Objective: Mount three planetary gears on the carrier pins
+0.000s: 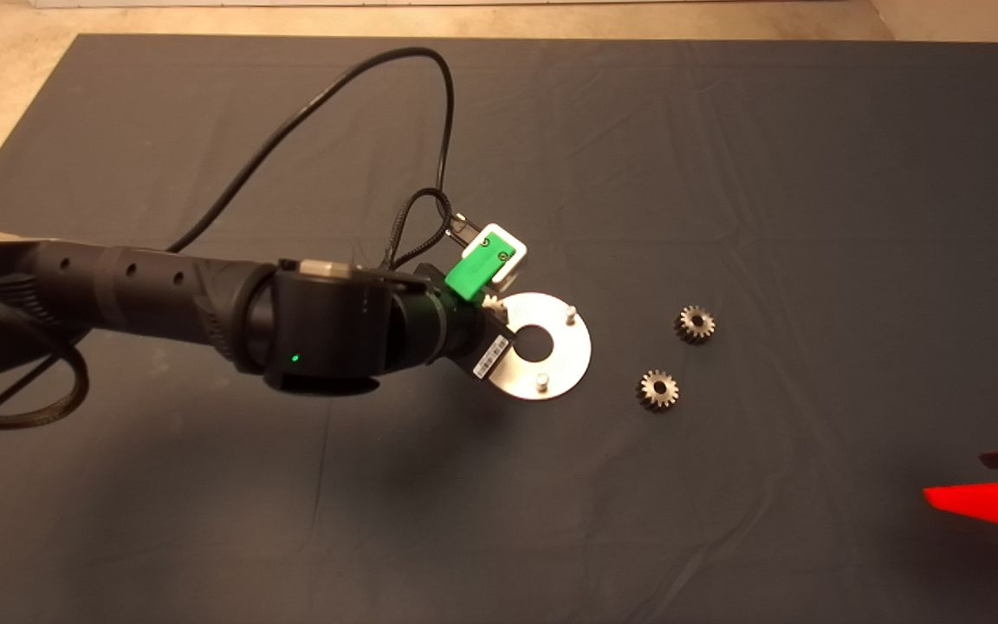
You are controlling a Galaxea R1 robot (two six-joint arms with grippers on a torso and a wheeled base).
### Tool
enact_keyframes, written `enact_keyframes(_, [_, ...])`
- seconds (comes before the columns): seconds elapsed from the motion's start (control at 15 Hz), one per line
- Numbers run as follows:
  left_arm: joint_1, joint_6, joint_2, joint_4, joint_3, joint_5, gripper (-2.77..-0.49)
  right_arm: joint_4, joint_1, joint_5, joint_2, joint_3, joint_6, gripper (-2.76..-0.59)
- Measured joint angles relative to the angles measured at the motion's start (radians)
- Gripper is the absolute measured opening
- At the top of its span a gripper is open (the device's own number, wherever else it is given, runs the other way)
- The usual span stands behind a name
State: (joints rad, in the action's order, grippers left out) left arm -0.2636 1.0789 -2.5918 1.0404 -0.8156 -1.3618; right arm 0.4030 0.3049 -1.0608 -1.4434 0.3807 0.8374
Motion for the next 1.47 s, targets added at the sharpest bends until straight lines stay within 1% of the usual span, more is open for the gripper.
enact_keyframes(0.13, [0.0, -0.023, -0.017, 0.0, -0.029, 0.002, -2.62, 0.0, 0.0, 0.0, 0.0, 0.0, -0.003, -1.15])
enact_keyframes(0.2, [0.0, -0.045, -0.021, 0.0, -0.038, 0.007, -2.62, 0.0, 0.0, 0.0, 0.001, 0.0, -0.003, -1.15])
enact_keyframes(0.27, [0.0, -0.05, -0.021, -0.005, -0.049, 0.013, -2.62, 0.0, 0.0, 0.0, 0.001, 0.0, -0.003, -1.15])
enact_keyframes(0.4, [0.0, -0.052, -0.018, -0.013, -0.062, 0.003, -2.62, 0.0, 0.0, 0.0, 0.0, 0.0, -0.003, -1.15])
enact_keyframes(0.53, [0.001, -0.053, -0.029, -0.019, -0.062, 0.002, -2.62, 0.0, 0.0, 0.001, 0.0, 0.0, -0.003, -1.15])
enact_keyframes(0.67, [0.013, -0.053, -0.034, -0.019, -0.062, 0.007, -2.62, 0.0, 0.0, 0.0, 0.004, 0.0, -0.003, -1.15])
enact_keyframes(0.73, [0.023, -0.054, -0.035, -0.02, -0.062, 0.011, -2.62, 0.0, 0.0, 0.0, 0.006, 0.0, -0.003, -1.15])
enact_keyframes(0.93, [0.041, -0.054, -0.035, -0.019, -0.062, 0.006, -2.62, 0.0, 0.0, 0.001, 0.006, 0.0, -0.003, -1.15])
enact_keyframes(1.07, [0.059, -0.067, -0.041, -0.02, -0.065, 0.011, -2.62, 0.0, 0.0, 0.002, 0.006, 0.0, -0.003, -1.15])
enact_keyframes(1.2, [0.061, -0.071, -0.045, -0.018, -0.078, 0.012, -2.62, 0.0, 0.0, 0.001, 0.006, 0.0, -0.003, -1.15])
enact_keyframes(1.27, [0.06, -0.071, -0.045, -0.018, -0.08, 0.019, -2.63, 0.0, 0.0, 0.002, 0.006, 0.0, -0.003, -1.15])
enact_keyframes(1.4, [0.058, -0.073, -0.046, -0.018, -0.086, 0.02, -2.65, 0.0, 0.0, 0.002, 0.006, 0.0, -0.003, -1.15])
enact_keyframes(1.47, [0.058, -0.084, -0.048, -0.019, -0.088, 0.02, -2.65, 0.0, 0.0, 0.003, 0.006, 0.0, -0.003, -1.15])
